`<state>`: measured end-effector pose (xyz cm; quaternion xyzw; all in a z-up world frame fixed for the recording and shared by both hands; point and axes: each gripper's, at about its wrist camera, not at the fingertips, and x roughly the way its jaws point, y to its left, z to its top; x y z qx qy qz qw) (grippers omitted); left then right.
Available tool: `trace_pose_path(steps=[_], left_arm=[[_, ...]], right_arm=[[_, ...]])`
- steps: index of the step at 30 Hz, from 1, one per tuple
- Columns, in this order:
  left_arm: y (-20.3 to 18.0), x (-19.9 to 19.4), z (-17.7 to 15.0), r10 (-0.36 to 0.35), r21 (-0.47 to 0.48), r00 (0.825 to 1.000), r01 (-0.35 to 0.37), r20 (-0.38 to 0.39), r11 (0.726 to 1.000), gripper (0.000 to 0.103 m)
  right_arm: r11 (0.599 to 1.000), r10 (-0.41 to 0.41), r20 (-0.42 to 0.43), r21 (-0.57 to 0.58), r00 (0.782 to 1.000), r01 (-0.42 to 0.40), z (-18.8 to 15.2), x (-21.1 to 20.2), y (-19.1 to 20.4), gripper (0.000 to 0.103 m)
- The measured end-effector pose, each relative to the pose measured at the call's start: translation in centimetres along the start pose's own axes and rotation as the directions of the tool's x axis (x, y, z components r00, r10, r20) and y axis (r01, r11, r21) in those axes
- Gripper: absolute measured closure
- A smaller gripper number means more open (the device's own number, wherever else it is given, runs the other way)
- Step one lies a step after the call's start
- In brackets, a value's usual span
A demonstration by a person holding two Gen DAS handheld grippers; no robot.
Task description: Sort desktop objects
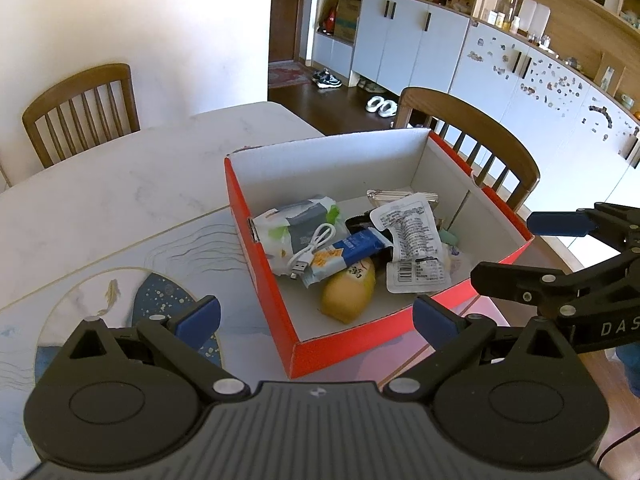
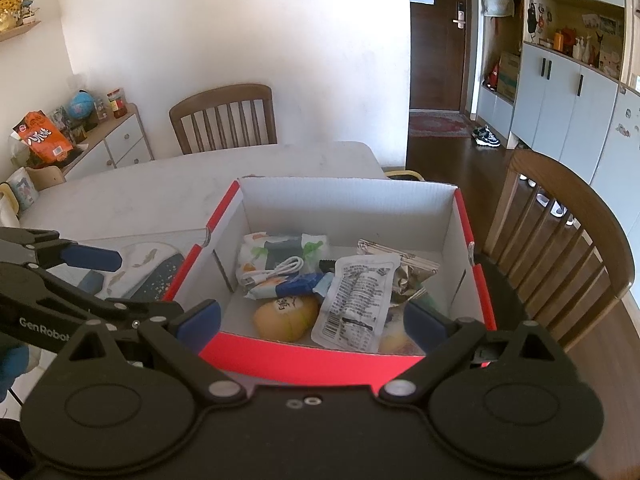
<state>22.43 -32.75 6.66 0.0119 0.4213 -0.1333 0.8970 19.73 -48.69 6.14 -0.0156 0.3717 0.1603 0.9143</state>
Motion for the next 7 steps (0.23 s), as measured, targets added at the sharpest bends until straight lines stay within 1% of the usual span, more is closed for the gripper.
trace_pose_path(steps=[2, 7], left_arm=[[-0.05, 0.06, 0.0, 0.015, 0.004, 1.0, -0.015, 0.003, 1.0, 0.0], [-0.09, 0.15, 0.04, 0.011, 0.008, 1.0, -0.011, -0.002, 1.0, 0.0]], right_arm=[[1.0, -0.001, -0.003, 0.001, 1.0, 0.001, -0.12, 0.09, -0.09, 0.004], [1.0, -0.004, -0.005, 0.005, 1.0, 0.004, -0.17, 0.21, -0.27, 0.004]])
